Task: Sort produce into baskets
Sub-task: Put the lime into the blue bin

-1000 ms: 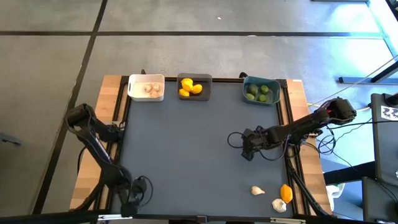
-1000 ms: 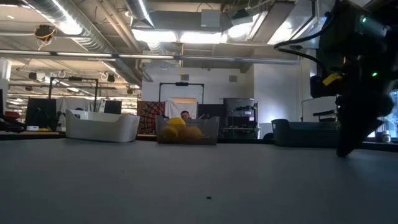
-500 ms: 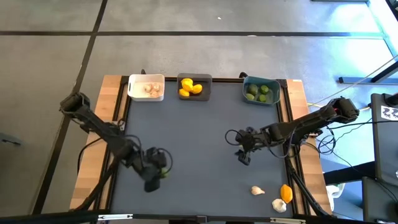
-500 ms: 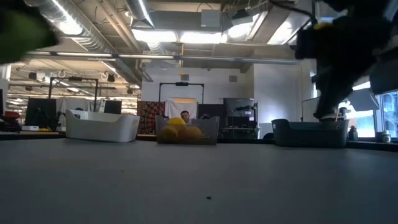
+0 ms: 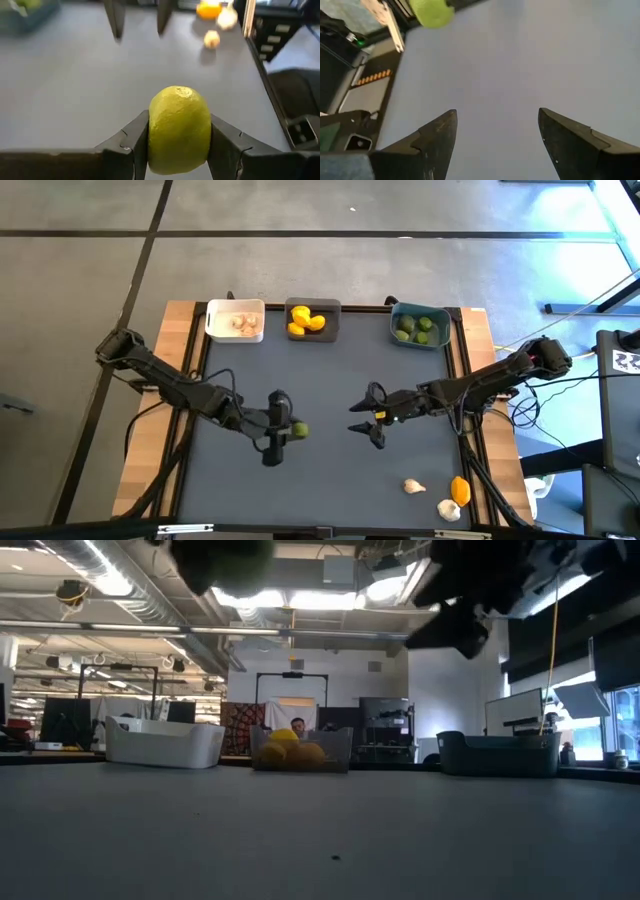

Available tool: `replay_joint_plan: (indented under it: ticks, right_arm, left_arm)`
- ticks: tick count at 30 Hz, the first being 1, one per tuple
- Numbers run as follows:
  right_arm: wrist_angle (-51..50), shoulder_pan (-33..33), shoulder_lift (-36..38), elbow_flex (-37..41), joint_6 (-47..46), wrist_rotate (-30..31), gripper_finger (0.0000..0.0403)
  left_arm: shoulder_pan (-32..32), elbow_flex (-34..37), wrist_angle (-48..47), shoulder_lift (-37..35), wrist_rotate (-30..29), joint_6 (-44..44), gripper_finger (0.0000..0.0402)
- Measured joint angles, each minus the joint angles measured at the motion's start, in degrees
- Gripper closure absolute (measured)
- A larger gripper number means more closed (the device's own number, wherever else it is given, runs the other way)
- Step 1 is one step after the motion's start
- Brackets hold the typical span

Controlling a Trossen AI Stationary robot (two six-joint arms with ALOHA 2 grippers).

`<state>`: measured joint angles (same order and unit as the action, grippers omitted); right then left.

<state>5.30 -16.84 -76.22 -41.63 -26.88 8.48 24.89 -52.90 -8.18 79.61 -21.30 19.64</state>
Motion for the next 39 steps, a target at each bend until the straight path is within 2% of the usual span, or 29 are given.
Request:
replay_joint_plan:
  ticks: [8, 17, 23, 32, 35, 39]
  right_arm:
    - [16.2, 0.0, -4.7, 0.0, 6.1, -0.1, 0.0126]
    - [30.4, 0.0, -9.4, 0.0, 9.4, -0.1, 0.0126]
    - [32.0, 0.0, -10.7, 0.0, 9.4, 0.1, 0.0126]
    - [32.4, 0.0, -10.7, 0.0, 9.4, 0.2, 0.0127]
    - [32.4, 0.0, -10.7, 0.0, 9.4, 0.0, 0.0142]
    - [32.4, -0.1, -10.7, 0.0, 9.4, -0.1, 0.0187]
  left_arm:
    - [-3.6, 0.0, 16.2, 0.0, -0.9, -7.9, 0.0253]
    - [-6.1, 0.0, 30.2, 4.0, -2.1, -10.8, 0.0252]
    - [-6.6, 0.0, 36.8, 8.0, -2.2, -9.7, 0.0252]
    - [-6.4, 0.0, 37.1, 11.9, -2.1, -6.0, 0.0252]
    - [-6.4, 0.0, 37.1, 12.0, -2.1, -5.8, 0.0252]
    - [-6.4, 0.0, 37.1, 12.0, -2.1, -6.0, 0.0252]
